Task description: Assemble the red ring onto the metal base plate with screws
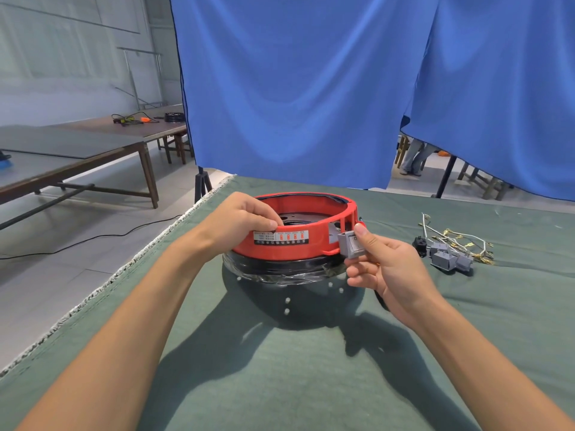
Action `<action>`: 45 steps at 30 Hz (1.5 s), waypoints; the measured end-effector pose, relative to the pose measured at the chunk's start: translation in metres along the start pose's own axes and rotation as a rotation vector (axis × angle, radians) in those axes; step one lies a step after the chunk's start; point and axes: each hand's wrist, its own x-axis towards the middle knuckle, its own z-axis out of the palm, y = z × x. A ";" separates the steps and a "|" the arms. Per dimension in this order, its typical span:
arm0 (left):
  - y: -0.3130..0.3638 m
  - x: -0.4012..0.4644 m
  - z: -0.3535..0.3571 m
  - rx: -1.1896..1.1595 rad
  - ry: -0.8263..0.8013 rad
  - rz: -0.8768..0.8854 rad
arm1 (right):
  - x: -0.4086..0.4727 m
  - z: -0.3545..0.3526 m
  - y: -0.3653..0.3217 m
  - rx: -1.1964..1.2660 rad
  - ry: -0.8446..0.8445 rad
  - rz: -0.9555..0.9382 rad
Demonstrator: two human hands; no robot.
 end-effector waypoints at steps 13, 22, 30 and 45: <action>-0.003 0.001 -0.002 0.012 0.019 -0.001 | 0.000 -0.002 -0.001 0.046 -0.040 0.043; -0.007 0.002 0.004 0.094 0.120 0.025 | -0.003 -0.003 -0.003 -0.021 -0.085 -0.059; -0.016 0.006 0.023 0.269 0.045 0.111 | -0.001 -0.002 0.015 -0.108 -0.006 -0.185; -0.007 0.010 0.072 0.636 -0.009 0.151 | 0.012 -0.011 0.052 -0.359 0.138 -0.272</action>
